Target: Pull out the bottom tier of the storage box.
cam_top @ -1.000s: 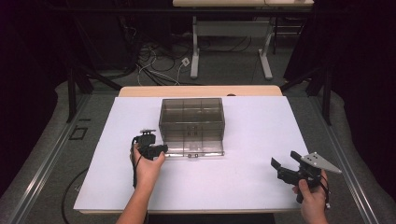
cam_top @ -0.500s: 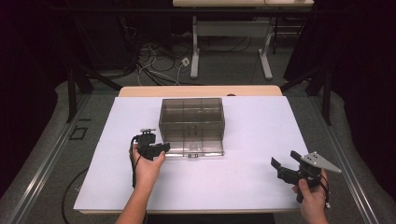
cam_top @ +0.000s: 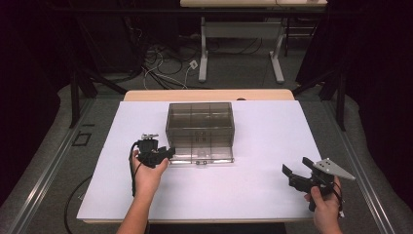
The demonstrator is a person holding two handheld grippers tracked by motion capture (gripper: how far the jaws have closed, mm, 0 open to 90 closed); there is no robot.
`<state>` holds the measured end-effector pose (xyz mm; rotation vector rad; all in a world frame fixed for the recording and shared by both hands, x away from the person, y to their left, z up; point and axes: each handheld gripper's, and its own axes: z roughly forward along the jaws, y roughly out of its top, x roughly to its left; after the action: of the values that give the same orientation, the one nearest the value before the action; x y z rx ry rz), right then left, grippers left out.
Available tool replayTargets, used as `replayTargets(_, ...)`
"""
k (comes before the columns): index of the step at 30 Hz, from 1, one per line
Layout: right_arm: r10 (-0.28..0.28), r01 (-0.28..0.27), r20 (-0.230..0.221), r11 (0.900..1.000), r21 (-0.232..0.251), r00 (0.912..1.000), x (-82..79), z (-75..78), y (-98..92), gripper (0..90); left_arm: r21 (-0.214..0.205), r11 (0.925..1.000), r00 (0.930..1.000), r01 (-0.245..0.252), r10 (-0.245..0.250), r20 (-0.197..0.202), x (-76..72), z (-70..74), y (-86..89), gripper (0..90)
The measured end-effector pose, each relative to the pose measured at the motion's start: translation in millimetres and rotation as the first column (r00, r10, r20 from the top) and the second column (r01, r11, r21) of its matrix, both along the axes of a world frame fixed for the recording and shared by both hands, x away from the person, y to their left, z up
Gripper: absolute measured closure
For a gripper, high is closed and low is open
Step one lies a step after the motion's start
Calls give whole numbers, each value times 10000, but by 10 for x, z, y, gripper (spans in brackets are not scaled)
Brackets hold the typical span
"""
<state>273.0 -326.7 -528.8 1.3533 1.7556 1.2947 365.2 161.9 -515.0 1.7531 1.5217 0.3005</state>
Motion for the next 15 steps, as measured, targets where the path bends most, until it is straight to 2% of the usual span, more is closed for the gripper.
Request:
replayTargets(8, -59, 60, 71, 9999, -80, 10000, -7, -2, -7, 143, -107, 9993, 9992, 358, -356, 183, 24, -10, 51, 507)
replayTargets(9, -62, 62, 51, 10000, -61, 10000, -9, -1, -8, 143, -168, 9993, 9992, 334, -330, 208, 24, -10, 57, 500)
replayTargets(11, -68, 69, 115, 10000, -43, 9999, -10, -3, -10, 143, -22, 9996, 9989, 291, -290, 360, 25, -1, 78, 488)
replayTargets(15, -30, 30, 42, 10000, -53, 10000, -11, 1, -2, 143, 12, 9998, 9993, 212, -213, 323, 27, 13, 136, 465)
